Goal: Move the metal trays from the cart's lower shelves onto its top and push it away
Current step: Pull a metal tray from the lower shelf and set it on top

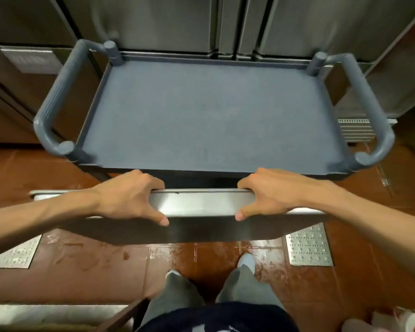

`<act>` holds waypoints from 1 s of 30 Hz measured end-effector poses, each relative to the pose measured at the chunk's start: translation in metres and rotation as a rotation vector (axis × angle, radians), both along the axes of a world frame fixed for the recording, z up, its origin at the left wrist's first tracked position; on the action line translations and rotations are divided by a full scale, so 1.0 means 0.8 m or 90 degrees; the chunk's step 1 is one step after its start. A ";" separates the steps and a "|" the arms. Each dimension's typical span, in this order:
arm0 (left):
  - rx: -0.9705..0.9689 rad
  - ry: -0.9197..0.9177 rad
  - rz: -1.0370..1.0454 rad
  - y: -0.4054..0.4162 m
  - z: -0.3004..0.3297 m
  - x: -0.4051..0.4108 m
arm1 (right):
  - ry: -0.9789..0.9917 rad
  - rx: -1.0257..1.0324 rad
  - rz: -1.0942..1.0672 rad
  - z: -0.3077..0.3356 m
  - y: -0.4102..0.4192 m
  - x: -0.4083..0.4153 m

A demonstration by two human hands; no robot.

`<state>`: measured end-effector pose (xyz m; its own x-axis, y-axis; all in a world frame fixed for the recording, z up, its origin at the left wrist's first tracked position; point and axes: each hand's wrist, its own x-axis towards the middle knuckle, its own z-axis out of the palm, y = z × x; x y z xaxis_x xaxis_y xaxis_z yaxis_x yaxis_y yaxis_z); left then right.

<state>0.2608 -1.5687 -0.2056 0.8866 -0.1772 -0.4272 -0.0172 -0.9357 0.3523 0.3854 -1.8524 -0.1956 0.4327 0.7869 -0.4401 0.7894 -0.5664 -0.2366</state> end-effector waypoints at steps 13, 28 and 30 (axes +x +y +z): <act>0.042 -0.277 -0.065 0.022 0.276 0.066 | -0.101 0.131 0.068 0.294 0.005 0.069; 0.181 -0.354 -0.009 0.009 0.170 0.199 | -0.386 0.152 0.059 0.170 0.016 0.202; 0.193 -0.376 -0.016 0.006 0.146 0.215 | -0.387 0.155 0.045 0.142 0.011 0.213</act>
<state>0.4329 -1.5635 -0.0889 0.9843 -0.1492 0.0947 -0.1498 -0.9887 -0.0013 0.5560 -1.8439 -0.0816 0.4916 0.8688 0.0599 0.8562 -0.4947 0.1487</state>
